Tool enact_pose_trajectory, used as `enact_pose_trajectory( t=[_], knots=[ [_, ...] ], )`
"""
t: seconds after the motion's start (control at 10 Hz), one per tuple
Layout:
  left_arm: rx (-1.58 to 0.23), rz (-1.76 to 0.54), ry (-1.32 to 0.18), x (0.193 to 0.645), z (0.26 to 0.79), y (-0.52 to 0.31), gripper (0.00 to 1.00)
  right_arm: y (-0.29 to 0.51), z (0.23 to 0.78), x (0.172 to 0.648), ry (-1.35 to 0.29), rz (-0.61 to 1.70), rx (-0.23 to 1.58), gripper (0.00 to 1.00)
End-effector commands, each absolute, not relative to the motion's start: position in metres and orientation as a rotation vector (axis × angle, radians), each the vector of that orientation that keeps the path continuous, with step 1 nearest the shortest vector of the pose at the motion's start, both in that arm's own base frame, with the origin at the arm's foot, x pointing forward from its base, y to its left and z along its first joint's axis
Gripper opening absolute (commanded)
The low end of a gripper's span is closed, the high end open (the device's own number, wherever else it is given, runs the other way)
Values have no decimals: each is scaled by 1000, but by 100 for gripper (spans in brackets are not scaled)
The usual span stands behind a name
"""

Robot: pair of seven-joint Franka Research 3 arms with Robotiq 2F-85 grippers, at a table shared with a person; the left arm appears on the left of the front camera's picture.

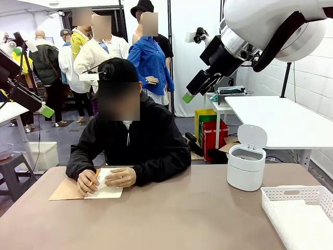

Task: Sort the paper based on its condition.
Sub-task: If a person hands you a paper, place it in the Organizing basket , and if it's crumpled, put it in the Trash can.

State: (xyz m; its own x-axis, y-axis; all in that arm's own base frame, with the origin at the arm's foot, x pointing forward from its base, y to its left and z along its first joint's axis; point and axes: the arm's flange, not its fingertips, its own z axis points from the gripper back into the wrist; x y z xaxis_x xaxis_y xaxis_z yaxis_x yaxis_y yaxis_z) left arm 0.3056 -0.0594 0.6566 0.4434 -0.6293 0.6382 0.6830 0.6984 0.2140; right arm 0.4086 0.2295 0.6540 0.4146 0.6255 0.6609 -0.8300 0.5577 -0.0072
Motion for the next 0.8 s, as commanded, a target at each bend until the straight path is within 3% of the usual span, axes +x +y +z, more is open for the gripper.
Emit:
enact_pose_trajectory(
  t=[0.0,0.7],
  knots=[
    [-80,-815,-757,305,657,-59,100,230,655,409,-671,929,336,100],
    [-80,-815,-757,305,657,-59,100,230,655,409,-671,929,336,100]
  ],
)
